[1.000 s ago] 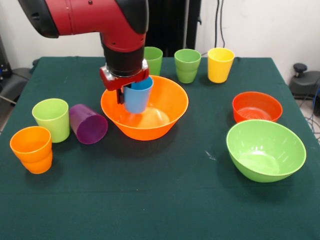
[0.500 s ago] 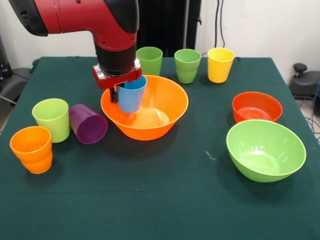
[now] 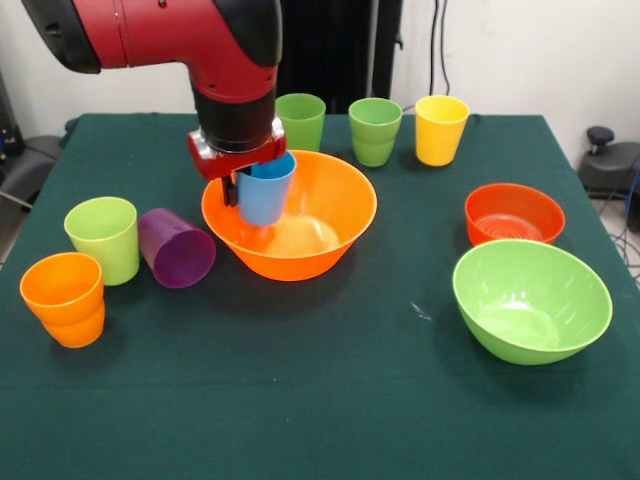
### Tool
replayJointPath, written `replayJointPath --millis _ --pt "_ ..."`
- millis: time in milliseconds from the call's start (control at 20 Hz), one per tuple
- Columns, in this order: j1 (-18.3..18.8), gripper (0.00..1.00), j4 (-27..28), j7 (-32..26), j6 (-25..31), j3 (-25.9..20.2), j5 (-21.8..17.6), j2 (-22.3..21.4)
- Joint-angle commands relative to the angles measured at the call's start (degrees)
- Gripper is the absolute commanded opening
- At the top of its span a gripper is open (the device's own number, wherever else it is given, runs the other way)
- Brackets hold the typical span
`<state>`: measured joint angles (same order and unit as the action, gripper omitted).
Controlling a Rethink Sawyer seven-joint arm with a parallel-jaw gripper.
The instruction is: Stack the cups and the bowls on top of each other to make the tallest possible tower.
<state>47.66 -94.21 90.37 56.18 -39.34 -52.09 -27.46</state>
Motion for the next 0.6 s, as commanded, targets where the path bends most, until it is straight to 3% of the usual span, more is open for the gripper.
replayJointPath --millis 50,600 --pt "-3.4 0.00 -0.6 -5.9 -4.0 3.4 -5.6 0.0" --pt "-6.8 0.00 3.9 -5.8 -0.9 4.5 -3.7 2.7"
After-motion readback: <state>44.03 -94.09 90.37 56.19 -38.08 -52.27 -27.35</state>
